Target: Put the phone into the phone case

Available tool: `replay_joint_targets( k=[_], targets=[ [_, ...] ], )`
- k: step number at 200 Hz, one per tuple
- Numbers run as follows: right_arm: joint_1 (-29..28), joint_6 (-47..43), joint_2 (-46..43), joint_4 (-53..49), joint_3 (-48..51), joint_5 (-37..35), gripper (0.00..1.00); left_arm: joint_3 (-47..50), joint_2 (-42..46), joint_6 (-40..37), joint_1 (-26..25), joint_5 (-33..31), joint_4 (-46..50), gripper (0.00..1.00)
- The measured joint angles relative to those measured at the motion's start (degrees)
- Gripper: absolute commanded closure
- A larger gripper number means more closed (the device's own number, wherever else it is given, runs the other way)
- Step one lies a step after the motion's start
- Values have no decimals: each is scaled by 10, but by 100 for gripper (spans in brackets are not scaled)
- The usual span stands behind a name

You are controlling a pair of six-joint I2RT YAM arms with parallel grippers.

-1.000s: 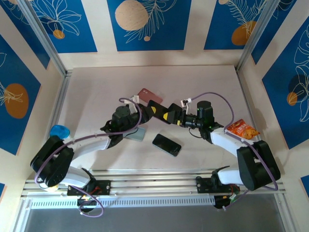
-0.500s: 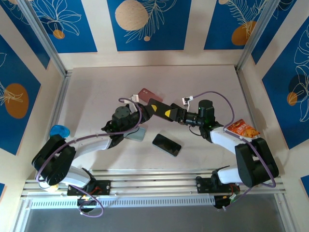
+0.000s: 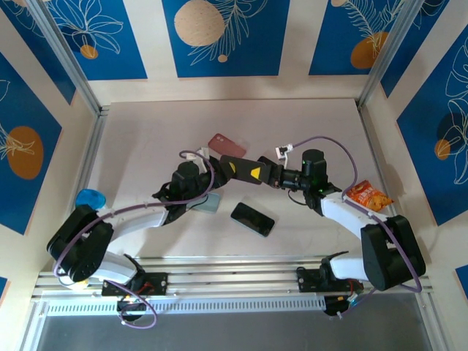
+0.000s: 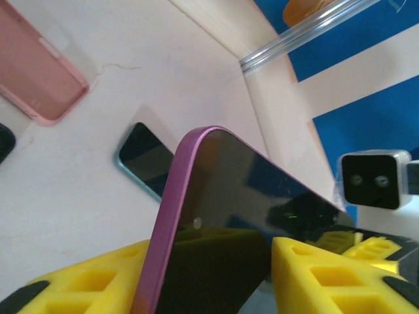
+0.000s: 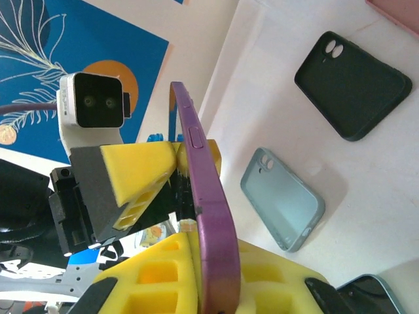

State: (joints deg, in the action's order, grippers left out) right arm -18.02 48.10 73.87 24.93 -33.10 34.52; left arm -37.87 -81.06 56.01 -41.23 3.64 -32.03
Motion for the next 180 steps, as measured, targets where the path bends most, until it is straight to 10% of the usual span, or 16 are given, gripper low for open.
replay_joint_targets(
  k=[54, 115, 180],
  targets=[
    [-13, -22, -2, -64, -18, -23, 100, 0, 21, -60, 18, -15, 68, 46],
    [-62, -41, 42, -154, -91, -106, 100, 0, 48, -107, 152, -3, 117, 49],
    [-112, 11, 214, -149, -214, -161, 100, -103, -88, -201, 215, 21, 186, 50]
  ],
)
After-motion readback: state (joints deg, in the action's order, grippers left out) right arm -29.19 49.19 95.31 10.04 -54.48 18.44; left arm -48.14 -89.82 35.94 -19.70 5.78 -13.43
